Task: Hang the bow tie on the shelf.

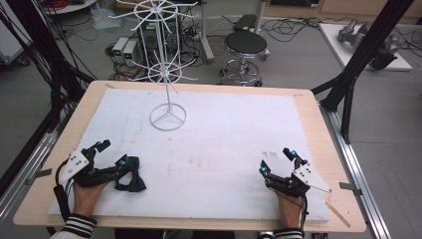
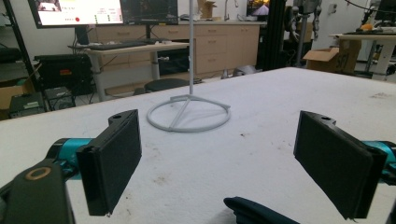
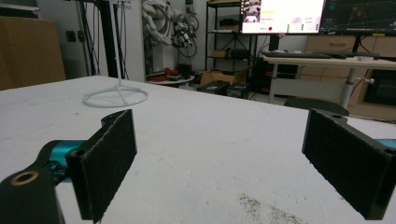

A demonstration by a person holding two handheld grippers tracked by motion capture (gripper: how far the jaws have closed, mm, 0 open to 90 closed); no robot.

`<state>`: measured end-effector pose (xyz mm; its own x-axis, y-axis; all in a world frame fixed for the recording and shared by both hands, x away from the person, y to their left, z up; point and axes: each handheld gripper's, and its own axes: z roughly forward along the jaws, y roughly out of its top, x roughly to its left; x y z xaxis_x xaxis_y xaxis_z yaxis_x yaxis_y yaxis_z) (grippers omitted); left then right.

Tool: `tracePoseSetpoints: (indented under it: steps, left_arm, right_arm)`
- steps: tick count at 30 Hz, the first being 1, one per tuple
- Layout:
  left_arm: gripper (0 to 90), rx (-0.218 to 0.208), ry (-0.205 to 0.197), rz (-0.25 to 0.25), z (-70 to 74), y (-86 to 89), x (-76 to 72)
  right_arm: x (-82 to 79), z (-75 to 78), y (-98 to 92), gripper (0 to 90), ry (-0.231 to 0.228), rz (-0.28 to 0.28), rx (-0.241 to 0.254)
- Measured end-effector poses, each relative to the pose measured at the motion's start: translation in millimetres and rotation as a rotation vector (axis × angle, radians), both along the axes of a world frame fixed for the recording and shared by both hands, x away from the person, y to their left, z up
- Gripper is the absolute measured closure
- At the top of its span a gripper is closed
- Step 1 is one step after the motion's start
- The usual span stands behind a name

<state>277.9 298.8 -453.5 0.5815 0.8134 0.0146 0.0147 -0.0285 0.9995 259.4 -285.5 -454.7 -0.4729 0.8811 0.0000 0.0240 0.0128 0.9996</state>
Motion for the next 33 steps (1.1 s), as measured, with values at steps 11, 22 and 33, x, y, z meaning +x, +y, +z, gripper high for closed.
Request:
tracePoseSetpoints:
  steps: [11, 22, 33]
  left_arm:
    - [15.3, 0.008, -0.002, -0.002, 0.2, -1.1, -0.1]
    - [14.4, 0.001, 0.04, -0.004, 1.9, 1.4, 3.5]
    - [14.8, 0.152, 0.149, -0.012, 27.8, 5.7, 2.2]
  right_arm:
    - [-0.2, -0.1, -0.1, 9.1, 0.001, 0.001, 0.007]
    - [0.0, 0.0, 0.2, 9.1, 0.001, -0.004, 0.004]
    - [-0.2, 0.1, 0.4, 9.1, 0.009, -0.005, 0.004]
